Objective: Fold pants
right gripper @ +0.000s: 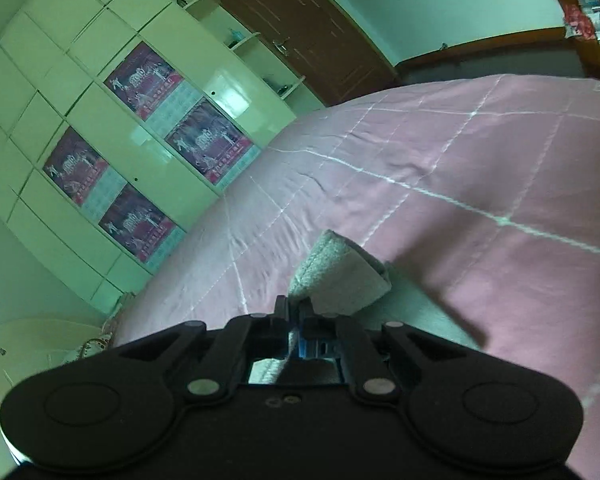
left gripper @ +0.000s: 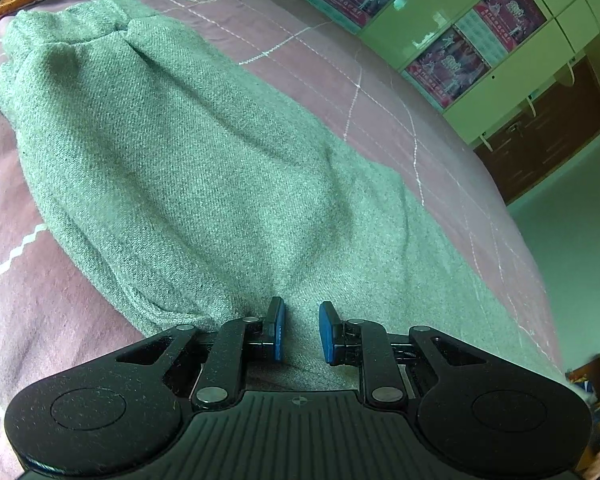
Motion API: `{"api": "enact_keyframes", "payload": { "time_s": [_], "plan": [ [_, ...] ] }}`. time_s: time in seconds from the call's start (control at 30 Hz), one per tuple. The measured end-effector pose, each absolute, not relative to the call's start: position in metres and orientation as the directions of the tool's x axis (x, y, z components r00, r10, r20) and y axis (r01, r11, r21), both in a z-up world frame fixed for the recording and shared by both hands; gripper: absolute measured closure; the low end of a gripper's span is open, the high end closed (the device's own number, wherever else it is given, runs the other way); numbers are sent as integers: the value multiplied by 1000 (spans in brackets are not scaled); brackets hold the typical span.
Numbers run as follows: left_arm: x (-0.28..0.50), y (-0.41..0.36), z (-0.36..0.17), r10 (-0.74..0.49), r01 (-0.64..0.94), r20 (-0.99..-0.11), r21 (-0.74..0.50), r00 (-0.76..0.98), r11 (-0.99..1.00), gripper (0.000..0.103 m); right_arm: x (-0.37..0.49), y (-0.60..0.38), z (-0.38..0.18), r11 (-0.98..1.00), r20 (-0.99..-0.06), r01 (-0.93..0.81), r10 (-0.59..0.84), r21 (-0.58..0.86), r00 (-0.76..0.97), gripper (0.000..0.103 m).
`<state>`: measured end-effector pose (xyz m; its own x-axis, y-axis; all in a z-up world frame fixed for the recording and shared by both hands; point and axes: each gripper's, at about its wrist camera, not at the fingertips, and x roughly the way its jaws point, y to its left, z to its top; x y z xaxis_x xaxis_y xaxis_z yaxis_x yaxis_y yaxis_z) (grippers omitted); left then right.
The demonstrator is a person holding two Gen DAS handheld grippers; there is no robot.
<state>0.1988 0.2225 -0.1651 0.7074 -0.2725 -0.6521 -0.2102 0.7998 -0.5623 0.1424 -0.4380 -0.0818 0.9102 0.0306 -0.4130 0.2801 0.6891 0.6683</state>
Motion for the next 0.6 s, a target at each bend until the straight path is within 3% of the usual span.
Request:
{"api": "enact_keyframes", "payload": {
  "time_s": [0.1,0.33,0.43,0.53,0.6],
  "plan": [
    [198,225,-165,-283,-206,-650,-569,705,796,82,149,-453,-127,626,-573,417,59,659,817,103],
    [195,230,-168,-290,-206,-643,-582,709,786,82,140,-457,-130,589,-549,406,77,699,832,103],
    [193,230,-169,-290,-205,-641,-584,711,785,82,133,-459,-124,595,-513,390,45,703,857,88],
    [193,230,-170,-293,-203,-641,-584,710,786,82,128,-469,-131,545,-535,422,59,725,843,85],
    [193,229,-169,-291,-202,-641,-582,710,788,82,124,-475,-138,511,-538,438,58,740,841,77]
  ]
}}
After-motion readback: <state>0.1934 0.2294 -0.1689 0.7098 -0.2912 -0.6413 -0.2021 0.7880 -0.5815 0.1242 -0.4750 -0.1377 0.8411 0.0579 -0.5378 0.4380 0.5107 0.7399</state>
